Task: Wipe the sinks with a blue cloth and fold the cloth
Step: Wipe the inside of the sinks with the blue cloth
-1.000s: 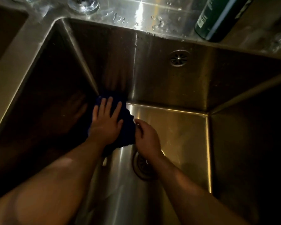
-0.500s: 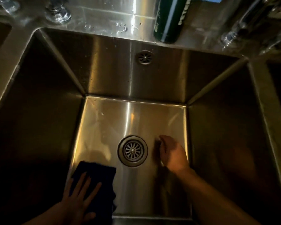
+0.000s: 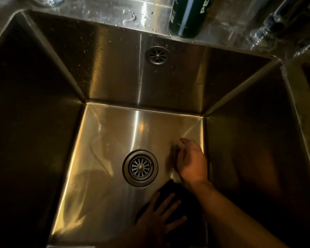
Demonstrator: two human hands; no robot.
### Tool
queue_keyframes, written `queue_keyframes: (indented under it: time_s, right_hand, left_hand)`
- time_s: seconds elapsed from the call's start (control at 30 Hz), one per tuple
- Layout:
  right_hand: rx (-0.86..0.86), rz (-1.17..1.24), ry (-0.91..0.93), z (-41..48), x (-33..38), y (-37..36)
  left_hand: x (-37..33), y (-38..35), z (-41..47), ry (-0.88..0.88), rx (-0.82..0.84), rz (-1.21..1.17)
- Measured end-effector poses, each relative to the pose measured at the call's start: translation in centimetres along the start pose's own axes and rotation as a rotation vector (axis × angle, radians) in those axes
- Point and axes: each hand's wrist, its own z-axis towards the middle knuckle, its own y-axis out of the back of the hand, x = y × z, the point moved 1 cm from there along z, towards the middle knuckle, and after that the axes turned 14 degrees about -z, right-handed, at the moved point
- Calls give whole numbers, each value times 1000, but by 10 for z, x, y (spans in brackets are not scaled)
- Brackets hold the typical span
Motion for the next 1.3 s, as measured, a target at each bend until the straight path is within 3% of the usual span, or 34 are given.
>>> queue_keyframes:
  time_s: [0.2,0.37,0.43,0.57,0.8,1.03,1.17,1.3]
  right_hand:
    - [-5,-69,-32,7,-10,-1]
    - [-36,-82,-26,3,-10,0]
    - [-50,-76,-25,1,-10,0]
    - [-21,-100,-75,-9,-6,-6]
    - [65,-93,-92,-30,-11,-12]
    - [94,-85,-116,-35,-13,-15]
    - [122,-18,-171,-38,-7,-19]
    - [114,66,-200,-37,5,-16]
  left_hand:
    - [-30,27,57,-19,4,-110]
    - [24,39,32,-56,-36,-100]
    - [66,50,13,67,-80,-106]
    - [134,72,-17,473,-96,-194]
    - [123,73,-13,537,-156,-311]
    - [112,70,-16,408,-210,-401]
    - [113,67,-21,414,-219,-612]
    - [100,71,-27,262,-201,-776]
